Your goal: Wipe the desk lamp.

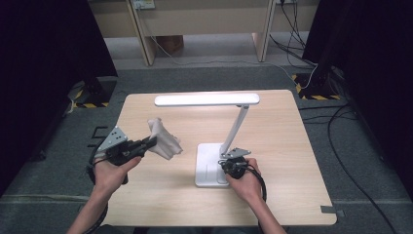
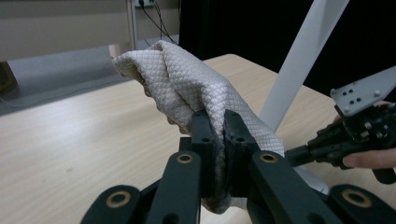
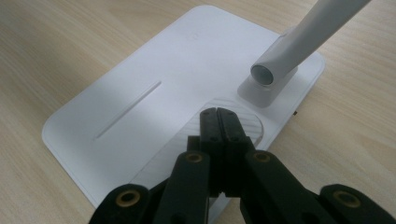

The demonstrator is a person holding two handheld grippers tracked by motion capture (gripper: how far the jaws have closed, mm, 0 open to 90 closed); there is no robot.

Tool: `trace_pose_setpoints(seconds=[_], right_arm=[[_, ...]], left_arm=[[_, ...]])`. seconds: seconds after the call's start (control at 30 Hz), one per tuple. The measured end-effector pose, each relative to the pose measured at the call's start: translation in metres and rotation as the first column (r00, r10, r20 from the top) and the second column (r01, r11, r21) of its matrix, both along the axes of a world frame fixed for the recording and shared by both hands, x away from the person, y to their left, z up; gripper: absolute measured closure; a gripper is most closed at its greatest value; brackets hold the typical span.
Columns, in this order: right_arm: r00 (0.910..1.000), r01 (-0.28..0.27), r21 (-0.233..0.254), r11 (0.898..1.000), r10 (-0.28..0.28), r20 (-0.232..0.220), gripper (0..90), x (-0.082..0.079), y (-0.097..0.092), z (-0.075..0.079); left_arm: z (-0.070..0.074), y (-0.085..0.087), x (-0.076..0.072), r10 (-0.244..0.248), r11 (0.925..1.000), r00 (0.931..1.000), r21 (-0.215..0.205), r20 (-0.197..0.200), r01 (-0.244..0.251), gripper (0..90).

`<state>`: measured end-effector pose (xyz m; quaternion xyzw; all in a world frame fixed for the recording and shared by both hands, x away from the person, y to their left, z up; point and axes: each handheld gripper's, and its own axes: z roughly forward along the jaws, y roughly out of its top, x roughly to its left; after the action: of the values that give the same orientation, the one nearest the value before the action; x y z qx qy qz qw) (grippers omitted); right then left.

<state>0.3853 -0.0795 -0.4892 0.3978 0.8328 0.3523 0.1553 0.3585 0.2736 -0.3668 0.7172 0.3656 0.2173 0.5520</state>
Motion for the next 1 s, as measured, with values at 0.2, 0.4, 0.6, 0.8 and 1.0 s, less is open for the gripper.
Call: trace_pose_setpoints(seconds=[0.2, 0.4, 0.6, 0.8, 1.0], right_arm=[[1.0, -0.002, 0.002, 1.0, 0.002, 0.0, 90.0, 0.0, 0.0, 0.0], [1.0, -0.005, -0.002, 1.0, 0.005, 0.004, 90.0, 0.0, 0.0, 0.0], [1.0, -0.005, -0.003, 1.0, 0.005, 0.001, 90.0, -0.001, 0.0, 0.0], [1.0, -0.005, -0.001, 1.0, 0.005, 0.003, 90.0, -0.001, 0.0, 0.0], [0.9999, -0.011, -0.008, 1.0, 0.011, 0.007, 90.0, 0.0, 0.0, 0.0]], left_arm=[[0.018, -0.002, 0.004, 0.005, 0.9999, 0.9983, -0.014, 0.058, -0.004, 84.9], [0.031, -0.003, 0.009, 0.011, 0.9997, 0.9955, -0.022, 0.094, -0.009, 84.9], [0.046, -0.003, 0.012, 0.021, 0.9994, 0.9907, -0.032, 0.134, -0.017, 84.9], [0.057, 0.0, 0.015, 0.038, 0.9987, 0.9859, -0.04, 0.163, -0.031, 84.9], [0.07, 0.0, 0.017, 0.046, 0.9986, 0.9804, -0.033, 0.192, -0.04, 84.9]])
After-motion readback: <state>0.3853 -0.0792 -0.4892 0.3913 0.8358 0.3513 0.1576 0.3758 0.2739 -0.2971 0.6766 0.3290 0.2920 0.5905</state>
